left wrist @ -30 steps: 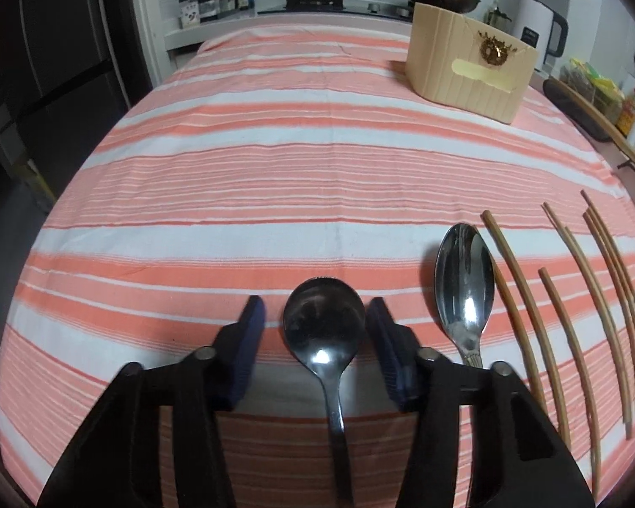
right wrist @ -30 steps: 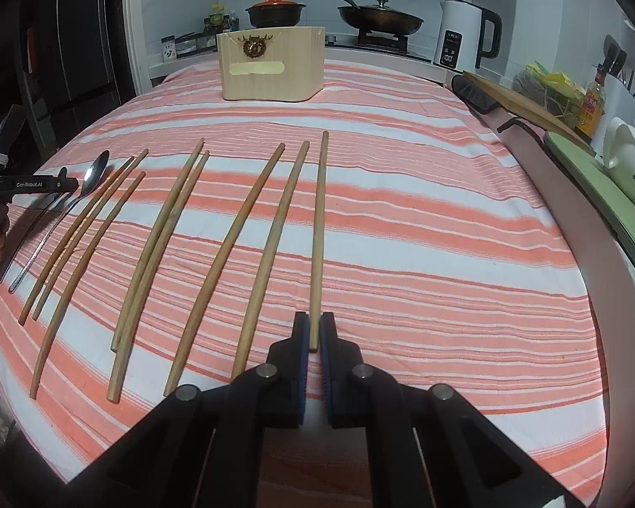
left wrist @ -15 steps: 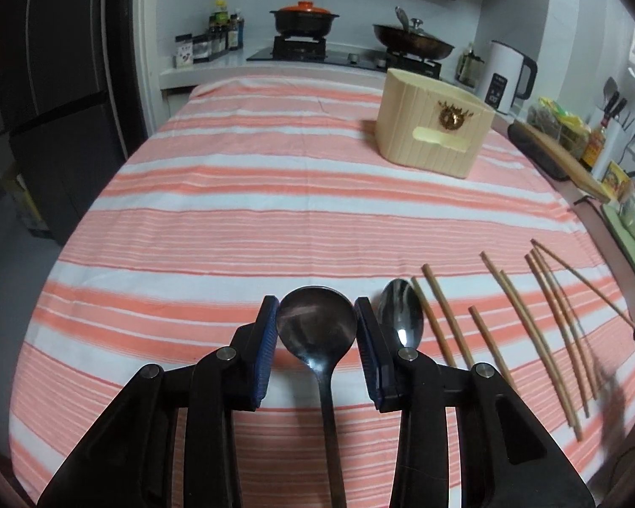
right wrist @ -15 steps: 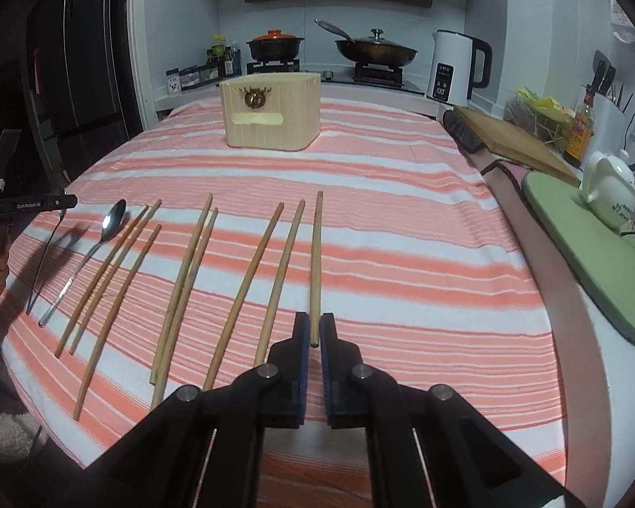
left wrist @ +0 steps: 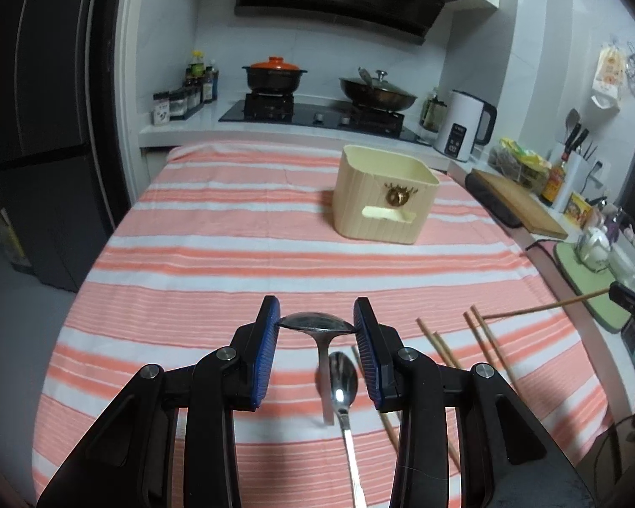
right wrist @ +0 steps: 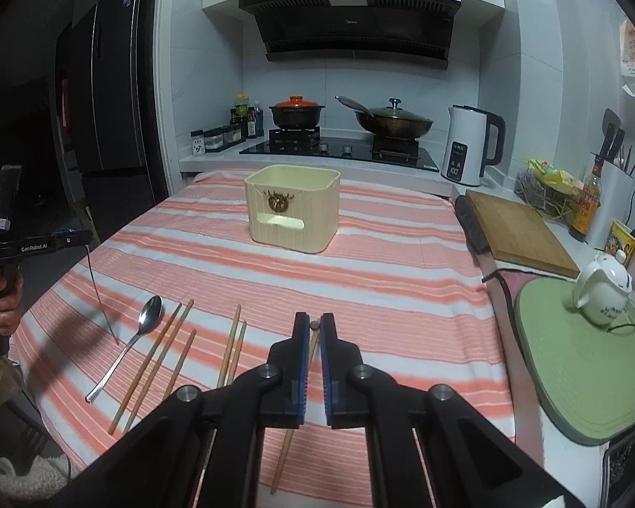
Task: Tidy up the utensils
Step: 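Carry the spoon into the beige holder box and open the left gripper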
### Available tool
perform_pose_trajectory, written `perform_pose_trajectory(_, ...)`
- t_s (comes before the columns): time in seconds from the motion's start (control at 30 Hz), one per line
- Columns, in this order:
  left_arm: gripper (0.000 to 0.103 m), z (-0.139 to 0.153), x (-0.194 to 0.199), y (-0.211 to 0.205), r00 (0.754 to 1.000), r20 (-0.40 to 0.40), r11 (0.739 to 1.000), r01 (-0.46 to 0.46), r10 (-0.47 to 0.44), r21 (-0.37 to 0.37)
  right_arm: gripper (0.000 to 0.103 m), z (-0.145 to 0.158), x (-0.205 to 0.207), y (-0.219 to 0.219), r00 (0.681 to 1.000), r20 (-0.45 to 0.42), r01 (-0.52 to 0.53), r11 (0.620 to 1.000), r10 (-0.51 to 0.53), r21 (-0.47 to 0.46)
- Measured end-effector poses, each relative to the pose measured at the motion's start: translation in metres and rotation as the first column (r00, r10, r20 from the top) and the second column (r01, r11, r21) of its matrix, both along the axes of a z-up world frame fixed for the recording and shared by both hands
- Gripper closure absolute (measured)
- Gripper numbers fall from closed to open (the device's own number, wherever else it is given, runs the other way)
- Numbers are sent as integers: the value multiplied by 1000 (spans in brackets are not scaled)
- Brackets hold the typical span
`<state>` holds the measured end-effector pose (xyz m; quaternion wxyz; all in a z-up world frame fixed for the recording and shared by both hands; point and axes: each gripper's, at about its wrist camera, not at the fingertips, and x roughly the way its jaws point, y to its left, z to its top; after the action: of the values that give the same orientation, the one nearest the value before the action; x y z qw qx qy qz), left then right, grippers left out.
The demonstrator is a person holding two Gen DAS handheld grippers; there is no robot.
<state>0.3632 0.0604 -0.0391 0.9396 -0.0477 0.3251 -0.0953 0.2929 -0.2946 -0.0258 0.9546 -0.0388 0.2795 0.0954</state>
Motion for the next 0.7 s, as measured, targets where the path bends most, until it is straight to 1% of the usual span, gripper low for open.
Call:
perform_pose_trajectory(0.17, 67, 24, 5, -5, 999, 37, 1000, 23, -23, -6, 98, 25, 14, 5, 999, 39, -9, 1000, 10, -12)
perform_pose_trajectory(0.3, 67, 39, 10, -9, 998, 42, 999, 45, -44, -24, 98, 42, 23, 9, 998, 54, -24, 1000, 24, -5)
perform_pose_trajectory(0.57, 67, 70, 18, -21, 993, -35, 990, 107, -110, -88, 98, 74, 39, 17, 995, 59, -87, 995, 85, 38)
perform_pose_trajectory(0.7, 67, 90, 29, -27, 988, -52, 984, 138, -145, -116, 98, 92, 54, 19, 993, 70, -102, 993, 97, 59)
